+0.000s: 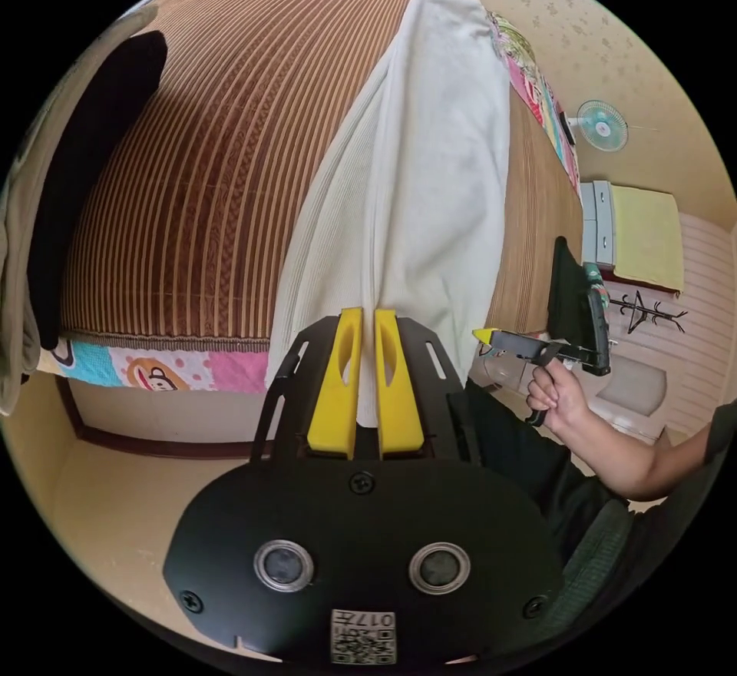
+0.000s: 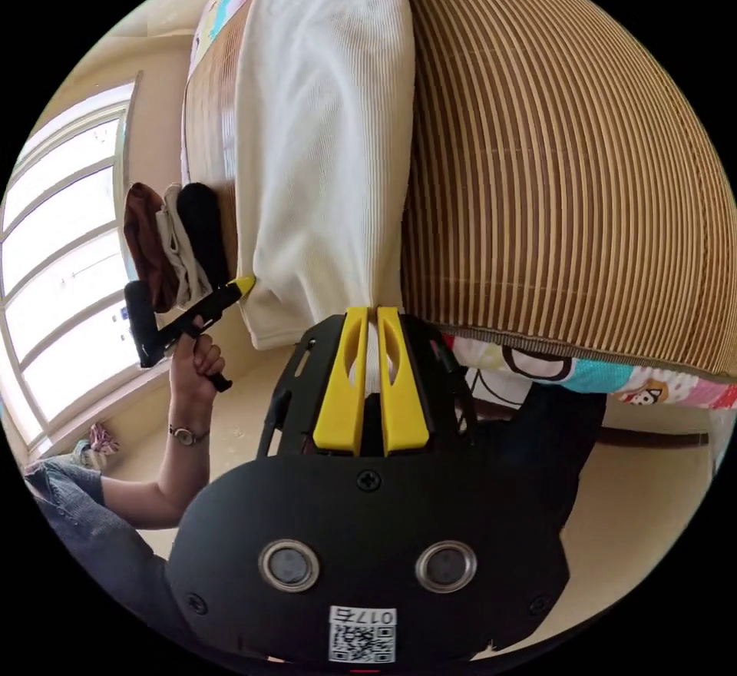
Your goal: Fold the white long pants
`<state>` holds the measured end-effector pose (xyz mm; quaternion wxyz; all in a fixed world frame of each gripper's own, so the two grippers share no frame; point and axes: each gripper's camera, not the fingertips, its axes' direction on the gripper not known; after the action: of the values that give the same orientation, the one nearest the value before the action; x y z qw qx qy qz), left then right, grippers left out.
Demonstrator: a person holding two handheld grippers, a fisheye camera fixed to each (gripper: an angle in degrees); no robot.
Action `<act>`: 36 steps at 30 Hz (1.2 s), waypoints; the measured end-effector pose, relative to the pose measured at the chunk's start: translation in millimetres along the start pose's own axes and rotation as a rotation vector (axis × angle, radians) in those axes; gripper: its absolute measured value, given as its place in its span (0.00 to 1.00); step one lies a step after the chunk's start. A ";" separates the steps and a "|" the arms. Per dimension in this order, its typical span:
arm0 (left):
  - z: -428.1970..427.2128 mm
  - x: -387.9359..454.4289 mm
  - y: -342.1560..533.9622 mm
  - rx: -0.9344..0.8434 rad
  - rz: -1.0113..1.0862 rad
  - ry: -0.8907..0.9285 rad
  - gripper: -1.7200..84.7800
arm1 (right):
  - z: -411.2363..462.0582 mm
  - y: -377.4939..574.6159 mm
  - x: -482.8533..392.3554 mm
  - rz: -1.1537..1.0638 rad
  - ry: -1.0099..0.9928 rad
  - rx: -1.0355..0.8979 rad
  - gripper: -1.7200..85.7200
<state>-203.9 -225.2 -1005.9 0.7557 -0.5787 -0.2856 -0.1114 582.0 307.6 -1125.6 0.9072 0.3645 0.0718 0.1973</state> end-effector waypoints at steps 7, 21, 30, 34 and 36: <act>-63.0 62.9 14.1 0.047 0.059 -0.111 0.05 | -37.0 21.7 -48.5 -0.140 -0.003 0.057 0.04; -56.2 97.8 31.5 0.001 0.108 -0.176 0.06 | -8.9 23.1 -1.8 -0.071 0.126 0.028 0.04; -124.7 93.7 72.1 0.244 0.227 0.080 0.06 | -38.9 52.5 -21.3 -0.097 0.045 0.099 0.04; -89.4 69.5 71.0 0.178 0.198 -0.101 0.06 | -16.6 60.5 -13.1 -0.208 0.150 0.132 0.04; -59.1 56.7 65.8 0.122 0.175 -0.139 0.06 | 5.7 54.6 -2.1 -0.222 0.198 0.105 0.04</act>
<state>-107.1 -251.3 -1037.3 0.7747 -0.5607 -0.2920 0.0127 565.0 339.0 -1083.8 0.8916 0.3801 0.2110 0.1269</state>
